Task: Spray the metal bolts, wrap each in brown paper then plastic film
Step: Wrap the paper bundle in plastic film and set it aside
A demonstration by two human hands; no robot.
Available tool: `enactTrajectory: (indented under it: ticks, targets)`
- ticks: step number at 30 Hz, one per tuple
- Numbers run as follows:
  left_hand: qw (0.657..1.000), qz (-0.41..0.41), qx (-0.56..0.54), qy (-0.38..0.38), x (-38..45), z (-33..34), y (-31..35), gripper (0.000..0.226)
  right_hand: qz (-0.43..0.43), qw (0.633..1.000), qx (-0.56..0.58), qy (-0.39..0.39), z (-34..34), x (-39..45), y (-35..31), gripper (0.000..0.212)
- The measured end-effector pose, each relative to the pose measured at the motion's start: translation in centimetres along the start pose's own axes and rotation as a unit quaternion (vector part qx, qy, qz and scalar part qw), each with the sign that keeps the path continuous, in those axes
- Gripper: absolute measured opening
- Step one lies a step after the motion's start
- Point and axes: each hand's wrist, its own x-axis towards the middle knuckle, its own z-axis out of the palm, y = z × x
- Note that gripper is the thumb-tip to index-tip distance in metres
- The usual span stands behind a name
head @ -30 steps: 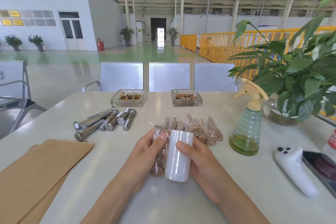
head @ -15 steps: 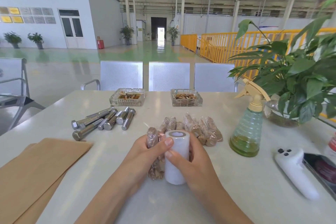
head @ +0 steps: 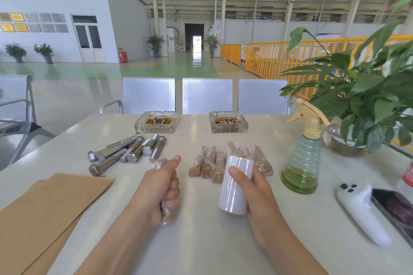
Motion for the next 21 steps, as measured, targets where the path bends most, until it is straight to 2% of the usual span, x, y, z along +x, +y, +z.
enactTrajectory:
  ticks: [2, 4, 6, 9, 13, 17, 21]
  targets:
    - [0.997, -0.069, 0.023, -0.013, 1.4, -0.2, 1.2, 0.045, 0.005, 1.0, -0.004, -0.003, 0.1, -0.1, 0.1, 0.048]
    - [0.994, -0.083, 0.056, -0.033, 3.2, -0.3, 2.3, 0.031, 0.007, 1.0, -0.013, -0.004, 0.2, -0.1, 0.3, 0.043]
    - [0.995, -0.053, 0.084, -0.015, 5.2, -0.2, 3.0, 0.019, 0.008, 1.0, -0.018, -0.006, 0.3, 0.1, 0.4, 0.041]
    - [0.983, 0.027, 0.18, 0.04, 8.2, 0.5, 3.4, 0.018, 0.014, 1.0, -0.016, -0.005, 0.4, 0.4, 0.5, 0.046]
    - [0.94, 0.099, 0.32, 0.063, 10.7, 1.9, 2.5, 0.022, 0.021, 1.0, -0.002, 0.02, 0.3, 0.9, 0.8, 0.049]
    - [0.852, 0.162, 0.494, 0.055, 11.0, 2.6, 1.4, 0.043, 0.036, 0.998, 0.022, 0.044, 0.1, 1.1, 1.0, 0.051]
    - [0.804, 0.19, 0.552, 0.112, 10.3, 2.4, 0.9, 0.049, 0.047, 0.998, 0.02, 0.033, 0.2, 1.2, 0.9, 0.05]
